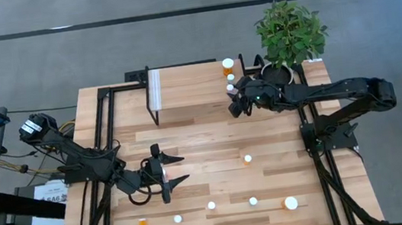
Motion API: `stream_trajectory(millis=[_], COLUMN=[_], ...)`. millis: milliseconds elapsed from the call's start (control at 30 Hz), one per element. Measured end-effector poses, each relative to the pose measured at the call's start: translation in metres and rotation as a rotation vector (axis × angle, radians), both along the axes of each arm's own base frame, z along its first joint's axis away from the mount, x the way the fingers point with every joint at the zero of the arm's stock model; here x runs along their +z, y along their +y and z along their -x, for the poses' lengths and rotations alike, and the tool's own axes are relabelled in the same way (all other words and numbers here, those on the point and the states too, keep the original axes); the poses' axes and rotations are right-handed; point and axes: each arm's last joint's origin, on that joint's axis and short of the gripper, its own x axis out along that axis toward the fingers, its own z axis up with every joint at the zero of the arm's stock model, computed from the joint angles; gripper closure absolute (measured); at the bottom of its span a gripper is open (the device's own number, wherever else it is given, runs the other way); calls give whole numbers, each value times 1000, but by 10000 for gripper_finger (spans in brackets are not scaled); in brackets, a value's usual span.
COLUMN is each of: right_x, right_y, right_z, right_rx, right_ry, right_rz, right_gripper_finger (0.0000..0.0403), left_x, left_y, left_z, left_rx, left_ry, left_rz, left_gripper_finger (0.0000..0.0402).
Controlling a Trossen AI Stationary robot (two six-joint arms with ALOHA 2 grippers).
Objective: Pick and place medicine bottles onto shelf by color
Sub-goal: Put the top right small purple pill bottle on the shelf, then put the top small blue pill bottle on the shelf
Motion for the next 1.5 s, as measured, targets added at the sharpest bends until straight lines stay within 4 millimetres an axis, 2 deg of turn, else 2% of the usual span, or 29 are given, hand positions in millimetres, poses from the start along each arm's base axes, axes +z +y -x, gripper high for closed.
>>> stream_trajectory(millis=[167, 533, 833, 1000, 1267, 1400, 1500], right_x=[0, 4, 30, 44, 65, 76, 72], right_y=[0, 0, 3, 9, 42, 72, 101], right_z=[0, 1, 2, 8, 37, 51, 57], right_rx=[1, -3, 3, -49, 10, 98, 188], right_ry=[2, 10, 84, 165, 116, 19, -38], right_rz=[2, 2, -13, -16, -40, -70, -87], right_gripper_finger=[172, 170, 170, 170, 170, 170, 170], left_x=[0, 0, 0, 0, -1, -1, 0], left_y=[0, 0, 0, 0, 0, -1, -1], left_z=[0, 0, 0, 0, 1, 1, 1], left_rx=[0, 0, 0, 14, 11, 10, 10], left_ry=[0, 0, 0, -1, 7, 5, 2], left_rz=[0, 1, 1, -4, -9, -7, -5], left_gripper_finger=[132, 132, 132, 132, 132, 132, 132])
